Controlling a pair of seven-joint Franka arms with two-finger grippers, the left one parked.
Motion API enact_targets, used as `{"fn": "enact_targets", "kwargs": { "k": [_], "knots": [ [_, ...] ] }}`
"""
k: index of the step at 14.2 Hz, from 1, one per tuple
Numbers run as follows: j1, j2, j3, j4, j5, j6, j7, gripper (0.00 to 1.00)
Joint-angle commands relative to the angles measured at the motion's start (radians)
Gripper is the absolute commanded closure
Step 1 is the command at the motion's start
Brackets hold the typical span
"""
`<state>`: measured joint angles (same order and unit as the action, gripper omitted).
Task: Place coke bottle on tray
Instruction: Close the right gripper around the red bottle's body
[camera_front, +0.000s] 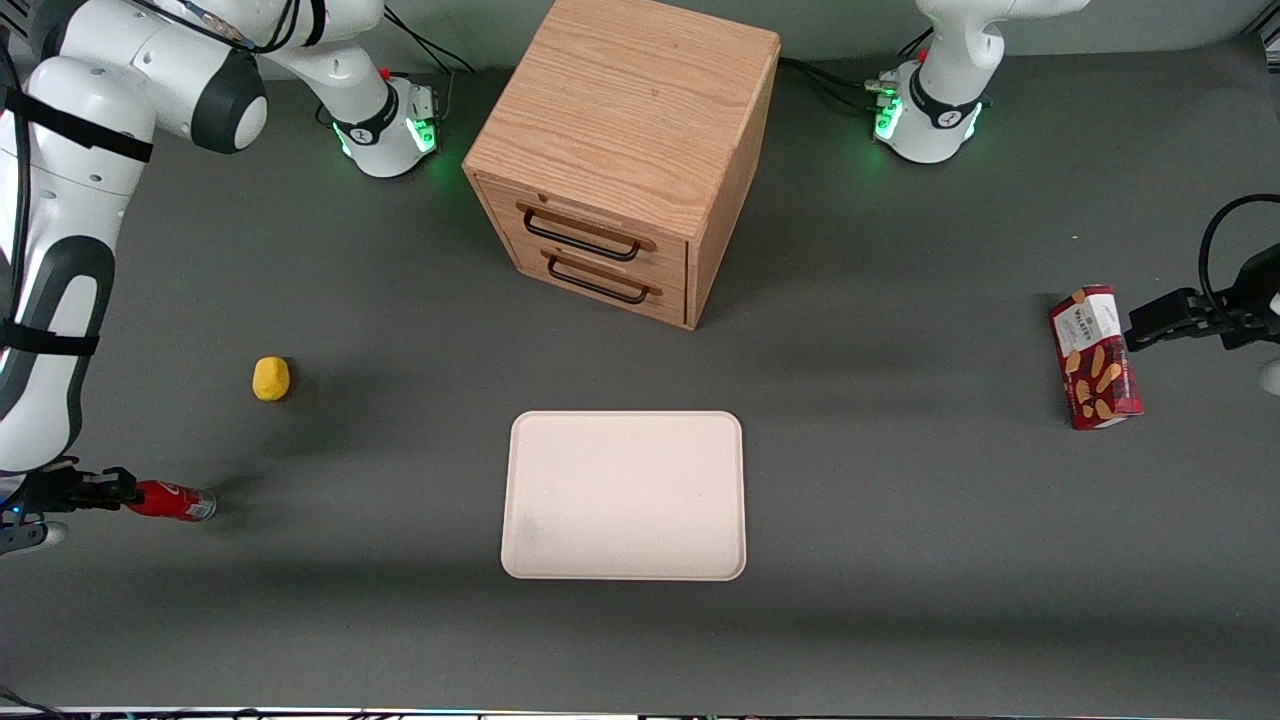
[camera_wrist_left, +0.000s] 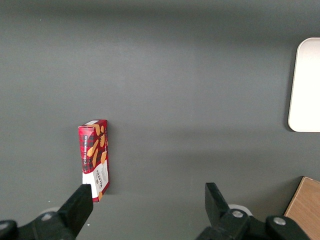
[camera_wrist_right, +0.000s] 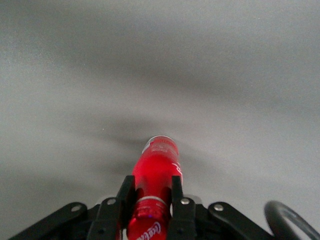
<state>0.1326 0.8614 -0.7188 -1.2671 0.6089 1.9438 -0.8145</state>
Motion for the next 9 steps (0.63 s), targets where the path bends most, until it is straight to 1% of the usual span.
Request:
{"fn": "enact_targets", "kwargs": {
  "k": [1, 2, 3, 6, 9],
  "knots": [
    [0.004, -0.012, -0.011, 0.003, 0.015, -0.045, -0.029, 1.00],
    [0.005, -0.027, -0.013, 0.005, 0.009, -0.046, -0.028, 1.00],
    [0.007, -0.042, -0.011, 0.009, -0.018, -0.063, -0.025, 1.00],
    [0.018, -0.096, -0.011, 0.095, -0.070, -0.202, 0.001, 1.00],
    [0.030, -0.143, -0.010, 0.191, -0.164, -0.345, 0.079, 1.00]
  ]
}}
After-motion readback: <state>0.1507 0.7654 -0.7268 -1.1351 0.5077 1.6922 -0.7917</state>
